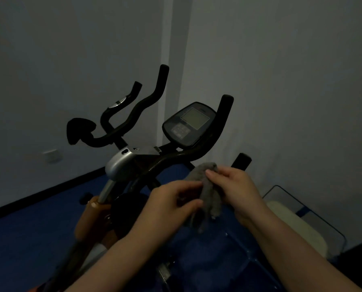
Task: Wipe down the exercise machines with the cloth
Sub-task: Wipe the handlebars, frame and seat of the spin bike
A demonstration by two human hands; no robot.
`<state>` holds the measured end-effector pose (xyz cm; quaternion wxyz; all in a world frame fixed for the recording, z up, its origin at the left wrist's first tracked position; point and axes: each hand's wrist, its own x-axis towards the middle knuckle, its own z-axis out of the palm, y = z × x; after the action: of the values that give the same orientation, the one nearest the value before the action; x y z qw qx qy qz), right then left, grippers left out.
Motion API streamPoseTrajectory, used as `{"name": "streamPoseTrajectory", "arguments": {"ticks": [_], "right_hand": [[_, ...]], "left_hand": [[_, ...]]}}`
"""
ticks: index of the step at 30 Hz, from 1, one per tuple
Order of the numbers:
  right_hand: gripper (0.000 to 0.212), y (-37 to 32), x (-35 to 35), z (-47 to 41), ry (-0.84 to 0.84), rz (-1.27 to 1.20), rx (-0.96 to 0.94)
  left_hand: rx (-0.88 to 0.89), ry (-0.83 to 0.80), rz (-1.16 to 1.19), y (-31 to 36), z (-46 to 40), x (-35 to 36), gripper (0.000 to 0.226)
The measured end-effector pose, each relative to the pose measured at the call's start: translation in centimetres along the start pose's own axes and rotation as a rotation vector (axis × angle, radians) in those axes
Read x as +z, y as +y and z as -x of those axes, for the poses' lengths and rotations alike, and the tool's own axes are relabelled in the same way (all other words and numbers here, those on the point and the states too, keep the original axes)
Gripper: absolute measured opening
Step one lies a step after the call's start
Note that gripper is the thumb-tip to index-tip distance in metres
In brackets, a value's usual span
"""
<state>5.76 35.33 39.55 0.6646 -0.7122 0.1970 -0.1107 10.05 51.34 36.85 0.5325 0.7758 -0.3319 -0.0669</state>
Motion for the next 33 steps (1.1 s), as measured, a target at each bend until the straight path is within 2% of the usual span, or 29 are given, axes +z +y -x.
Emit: {"name": "streamPoseTrajectory", "arguments": {"ticks": [2, 4, 7, 9, 13, 15, 17, 19, 23, 26, 28, 31, 33], "right_hand": [[0.016, -0.3, -1.0, -0.4, 0.101, 0.061, -0.105], [0.015, -1.7, -2.1, -0.5, 0.173, 0.204, -0.372], [0.018, -4.1, -3.1, 0.2, 0.154, 0.663, -0.812], [0.021, -3.4, -2.8, 0.5, 0.108, 0.979, -0.977], [0.021, 3.0, -1.7, 1.0, -0.300, 1.314, -0.879], [0.028, 4.6, -2.2, 1.2, -0.350, 1.328, -0.810], [0.047, 3.9, -2.2, 1.2, -0.343, 1.251, -0.756], [0.055, 3.0, -1.7, 0.7, -0.341, 1.249, -0.778], [0.034, 4.5, -1.5, -0.8, -0.339, 1.425, -0.917], [0.048, 6.0, -2.1, -1.7, -0.314, 1.569, -0.960], [0.049, 6.7, -1.7, -2.0, -0.237, 1.606, -0.995], [0.041, 7.4, 1.1, -1.6, -0.083, 1.605, -0.969], [0.038, 7.2, 3.5, -1.6, -0.088, 1.604, -0.846]], "left_hand": [[-0.043, 0.108, 0.007, -0.8, 0.2, -1.4, 0.025], [-0.072, 0.287, -0.084, -2.2, 0.2, -2.8, 0.018], [-0.091, 0.402, -0.180, -4.3, 0.0, -3.3, 0.016], [-0.079, 0.392, -0.229, -5.2, 0.1, -2.7, 0.016], [-0.017, 0.448, -0.324, -6.7, 1.1, -1.7, 0.015], [-0.023, 0.505, -0.271, -7.0, 1.5, -1.8, 0.017], [-0.026, 0.524, -0.253, -7.2, 1.7, -1.8, 0.016], [-0.017, 0.522, -0.251, -7.4, 1.8, -1.8, 0.017], [-0.006, 0.514, -0.271, -7.8, 1.7, -1.9, 0.020], [0.029, 0.502, -0.351, -8.4, 1.6, -2.3, 0.018], [0.031, 0.530, -0.356, -8.9, 1.8, -2.4, 0.017], [0.007, 0.583, -0.304, -9.2, 1.8, -2.2, 0.015], [0.012, 0.606, -0.292, -9.2, 1.9, -2.1, 0.015]]}}
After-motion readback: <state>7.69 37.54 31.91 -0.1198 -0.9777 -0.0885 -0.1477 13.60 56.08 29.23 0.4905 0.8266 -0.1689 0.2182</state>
